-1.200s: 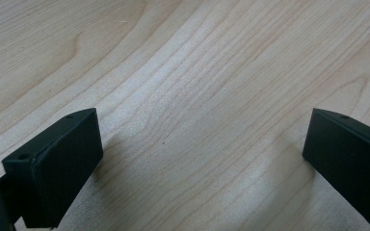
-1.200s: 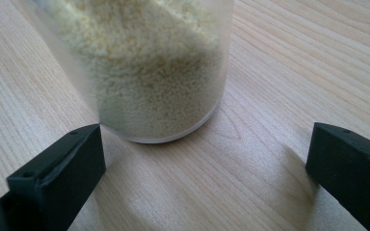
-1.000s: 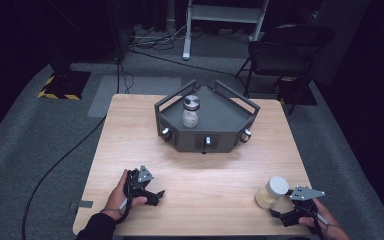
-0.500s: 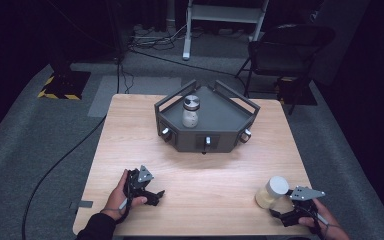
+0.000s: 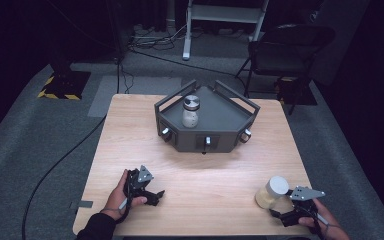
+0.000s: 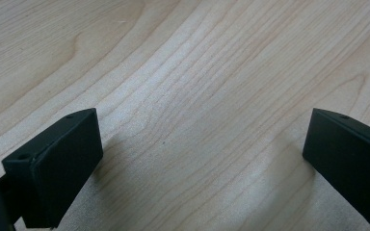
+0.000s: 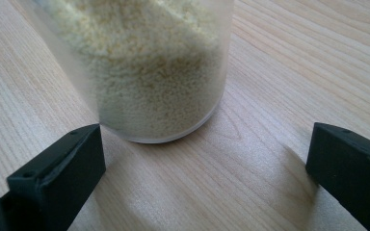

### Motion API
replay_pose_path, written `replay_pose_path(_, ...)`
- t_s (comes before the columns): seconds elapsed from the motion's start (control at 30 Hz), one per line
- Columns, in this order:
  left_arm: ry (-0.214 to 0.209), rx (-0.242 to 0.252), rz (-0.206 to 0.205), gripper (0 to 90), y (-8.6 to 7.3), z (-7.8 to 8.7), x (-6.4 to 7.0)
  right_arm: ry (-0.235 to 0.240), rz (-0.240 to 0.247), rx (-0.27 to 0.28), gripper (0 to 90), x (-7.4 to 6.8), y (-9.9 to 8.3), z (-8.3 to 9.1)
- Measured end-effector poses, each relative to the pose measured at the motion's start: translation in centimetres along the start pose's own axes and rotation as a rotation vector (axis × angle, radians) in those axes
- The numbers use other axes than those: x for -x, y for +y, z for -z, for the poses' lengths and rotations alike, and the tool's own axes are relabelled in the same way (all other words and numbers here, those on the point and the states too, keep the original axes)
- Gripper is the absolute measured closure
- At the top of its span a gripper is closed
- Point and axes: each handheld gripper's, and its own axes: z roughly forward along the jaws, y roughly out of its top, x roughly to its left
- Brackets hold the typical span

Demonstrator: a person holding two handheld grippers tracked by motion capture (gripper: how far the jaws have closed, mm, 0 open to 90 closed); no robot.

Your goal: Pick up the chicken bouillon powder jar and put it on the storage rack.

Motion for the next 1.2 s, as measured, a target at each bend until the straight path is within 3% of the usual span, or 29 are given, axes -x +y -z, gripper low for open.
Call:
replay_pose_path(0.73, -0.003, 0.001, -0.002, 0.4, 0.0, 0.0, -0.1, -0.001, 0.004, 0.002, 1.7, -0.3, 0.0, 0.0)
replay_pose_path(0.87, -0.002, 0.001, -0.003, 0.4, 0.0, 0.0, -0.1, 0.003, 0.001, 0.017, 1.8, -0.4, 0.0, 0.3)
replay_pose_path(1.2, -0.003, 0.001, -0.003, 0.4, 0.0, 0.0, -0.1, 0.035, -0.024, 0.118, 2.2, -0.5, -0.3, 1.2)
